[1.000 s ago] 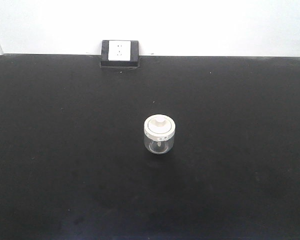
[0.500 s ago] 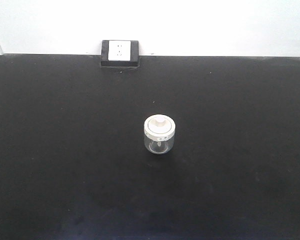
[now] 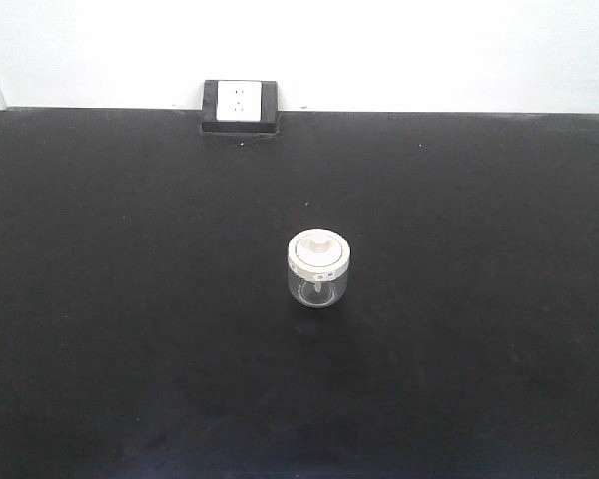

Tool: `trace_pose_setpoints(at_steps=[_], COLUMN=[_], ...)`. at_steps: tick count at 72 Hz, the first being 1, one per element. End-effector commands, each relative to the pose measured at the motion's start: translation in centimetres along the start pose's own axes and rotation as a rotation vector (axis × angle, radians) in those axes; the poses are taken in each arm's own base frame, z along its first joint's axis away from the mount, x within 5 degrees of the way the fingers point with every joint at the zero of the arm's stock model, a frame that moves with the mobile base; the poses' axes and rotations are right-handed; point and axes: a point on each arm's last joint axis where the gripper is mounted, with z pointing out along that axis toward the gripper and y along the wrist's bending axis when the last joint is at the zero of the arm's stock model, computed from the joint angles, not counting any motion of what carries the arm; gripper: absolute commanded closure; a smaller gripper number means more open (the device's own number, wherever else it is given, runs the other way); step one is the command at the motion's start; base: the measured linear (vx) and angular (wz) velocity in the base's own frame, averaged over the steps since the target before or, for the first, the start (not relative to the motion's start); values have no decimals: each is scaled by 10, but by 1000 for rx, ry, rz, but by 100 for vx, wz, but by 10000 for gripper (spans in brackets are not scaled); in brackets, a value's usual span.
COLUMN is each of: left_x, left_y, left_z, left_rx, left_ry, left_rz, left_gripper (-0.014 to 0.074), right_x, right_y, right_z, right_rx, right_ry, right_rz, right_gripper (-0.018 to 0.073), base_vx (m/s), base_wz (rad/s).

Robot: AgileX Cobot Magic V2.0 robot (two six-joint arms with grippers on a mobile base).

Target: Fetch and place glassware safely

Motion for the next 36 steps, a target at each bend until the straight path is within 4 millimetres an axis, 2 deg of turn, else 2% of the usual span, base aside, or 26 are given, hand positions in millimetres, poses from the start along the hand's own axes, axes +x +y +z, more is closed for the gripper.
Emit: trace_pose_setpoints(at_steps=[1,36], left_x=[2,2], left_y=[0,0], left_z=[0,0], left_rx=[6,6], left_ry=[-53,-53], left_rz=[-16,-16], left_gripper=[603,603], right_x=[-1,0], right_y=[-1,-1], right_z=[-1,-1], right_rx=[12,11], right_ry=[-73,-67], right_rz=[-12,-12], right_gripper=[563,563], base_vx=[0,0], base_wz=[0,0])
